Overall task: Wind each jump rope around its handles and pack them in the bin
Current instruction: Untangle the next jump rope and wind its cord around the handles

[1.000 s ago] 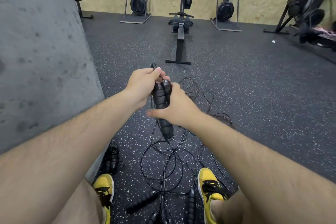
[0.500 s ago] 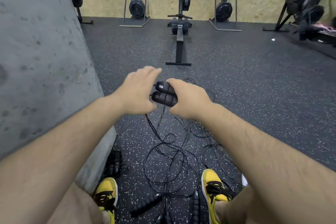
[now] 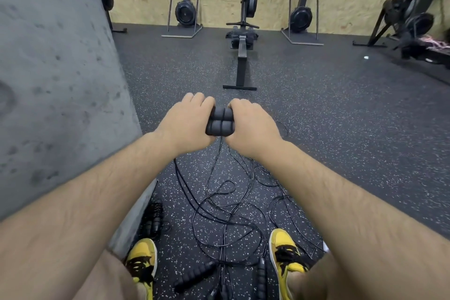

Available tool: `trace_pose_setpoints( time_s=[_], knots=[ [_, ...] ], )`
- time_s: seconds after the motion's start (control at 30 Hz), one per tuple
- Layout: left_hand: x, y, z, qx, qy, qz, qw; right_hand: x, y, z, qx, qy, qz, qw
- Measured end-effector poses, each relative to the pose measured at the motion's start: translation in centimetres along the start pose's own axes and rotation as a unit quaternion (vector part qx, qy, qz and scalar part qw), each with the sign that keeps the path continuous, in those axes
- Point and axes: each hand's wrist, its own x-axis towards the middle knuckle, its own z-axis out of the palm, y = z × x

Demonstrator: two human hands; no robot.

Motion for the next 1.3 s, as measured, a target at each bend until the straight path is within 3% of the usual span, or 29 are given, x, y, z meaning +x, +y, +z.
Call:
trace_pose_setpoints(
  time_s=[0.1,0.17,0.23,0.3,0.37,0.43,0.57,0.7,0.87,1.0,1.1,1.13,1.17,1.23,1.3],
  knots=[
    [0.2,-0.2,-0.7,0.048,0.04,0.027,0.998,0.1,-0.1,0.1,0.065,0.066,-0.019,0.996],
    [0.4,-0.4,-1.4,0.059,0.061,0.013,0.996,-0.1,0.2,0.0,0.192,0.104,0.0,0.976],
    [0.4,-0.7,-2.1,0.058,0.084,-0.019,0.995,-0.4,0.5,0.0,0.353,0.125,0.068,0.925],
    [0.1,-1.1,-2.7,0.05,0.102,-0.042,0.993,-0.5,0.4,0.6,0.446,0.095,0.165,0.875],
    [-0.2,-1.4,-3.0,0.039,0.109,-0.047,0.992,-0.2,-0.2,1.5,0.407,0.007,0.2,0.891],
    [-0.5,-1.5,-3.2,0.03,0.11,-0.043,0.993,-0.2,-1.8,2.7,0.361,-0.1,0.159,0.913],
    [-1.0,-1.2,-3.5,0.011,0.115,-0.022,0.993,0.0,-7.4,5.1,0.373,-0.223,0.073,0.898],
    [-1.8,-1.9,-4.0,-0.013,0.113,-0.017,0.993,0.7,-10.3,6.3,0.392,-0.252,0.016,0.885],
    [-3.3,-5.0,-4.6,-0.03,0.108,0.0,0.994,1.3,-6.4,4.6,0.378,-0.279,0.011,0.883],
    [-3.6,-7.1,-4.7,0.033,0.091,0.022,0.995,1.8,-1.3,2.6,0.434,-0.257,0.088,0.859],
    [-3.4,-7.7,-4.2,0.081,0.078,0.026,0.993,2.2,-0.3,1.1,0.543,-0.21,0.181,0.792],
    [-3.2,-7.7,-4.0,0.095,0.072,0.029,0.992,2.1,-0.5,0.6,0.55,-0.197,0.197,0.787],
    [-3.0,-7.5,-3.7,0.107,0.067,0.033,0.991,1.9,-0.9,0.1,0.518,-0.178,0.199,0.813],
    [-2.5,-7.1,-3.1,0.12,0.063,0.038,0.99,1.1,-1.3,-0.6,0.391,-0.127,0.155,0.898],
    [-2.1,-6.6,-2.7,0.12,0.06,0.039,0.99,0.6,-1.2,-0.4,0.343,-0.086,0.117,0.928]
  ],
)
